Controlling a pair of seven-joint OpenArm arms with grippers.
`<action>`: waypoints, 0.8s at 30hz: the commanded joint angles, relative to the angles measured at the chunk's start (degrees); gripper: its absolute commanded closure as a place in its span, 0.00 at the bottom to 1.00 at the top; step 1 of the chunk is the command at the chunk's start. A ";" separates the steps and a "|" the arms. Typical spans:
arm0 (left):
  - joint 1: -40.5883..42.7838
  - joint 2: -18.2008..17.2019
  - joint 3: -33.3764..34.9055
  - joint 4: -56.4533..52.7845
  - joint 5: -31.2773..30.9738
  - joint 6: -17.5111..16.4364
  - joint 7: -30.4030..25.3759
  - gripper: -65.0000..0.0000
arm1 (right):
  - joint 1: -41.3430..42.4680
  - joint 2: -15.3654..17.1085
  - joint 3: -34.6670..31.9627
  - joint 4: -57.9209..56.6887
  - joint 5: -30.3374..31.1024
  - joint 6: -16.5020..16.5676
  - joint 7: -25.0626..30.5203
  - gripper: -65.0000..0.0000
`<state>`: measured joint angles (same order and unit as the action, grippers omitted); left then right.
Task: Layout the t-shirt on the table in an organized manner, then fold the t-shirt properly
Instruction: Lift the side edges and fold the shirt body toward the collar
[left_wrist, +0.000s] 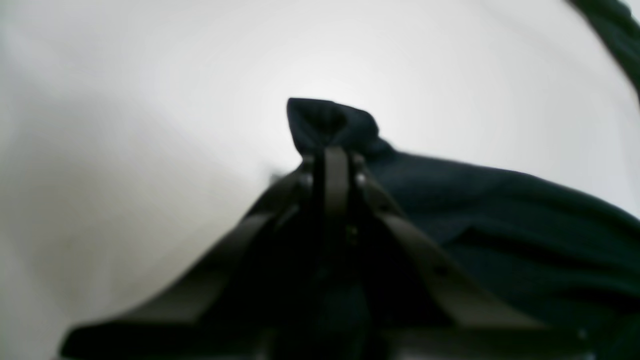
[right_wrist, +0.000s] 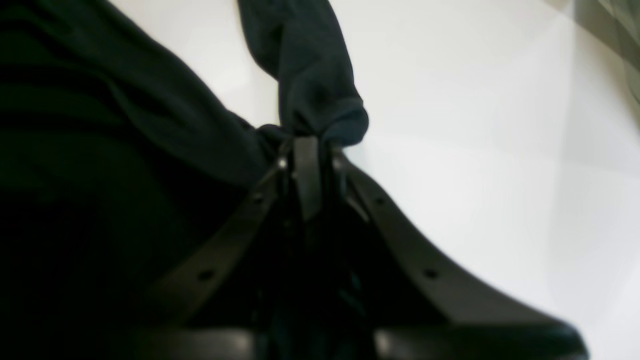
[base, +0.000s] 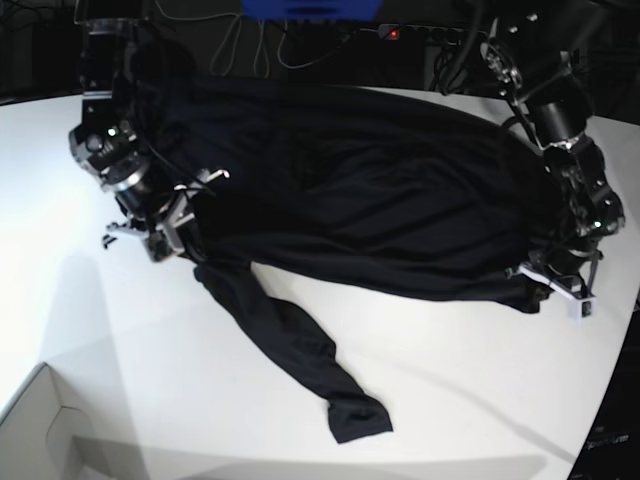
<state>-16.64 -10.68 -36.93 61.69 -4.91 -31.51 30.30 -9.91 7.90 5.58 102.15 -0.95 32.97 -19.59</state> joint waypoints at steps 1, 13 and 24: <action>-0.37 -1.06 -0.04 3.23 -1.82 -0.45 -1.16 1.00 | -0.77 0.49 0.17 2.51 1.08 -0.05 1.70 1.00; 11.15 -5.37 -0.13 14.05 -12.28 -0.45 -0.90 1.00 | -13.69 0.58 0.17 12.27 1.08 -0.05 1.70 1.00; 18.62 -6.07 -4.87 19.06 -16.68 -0.63 3.06 1.00 | -20.29 0.23 2.81 12.27 1.08 4.96 2.14 1.00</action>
<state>2.35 -15.70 -41.54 79.88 -20.88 -31.99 34.50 -30.09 7.86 8.19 113.27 -0.64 38.00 -18.81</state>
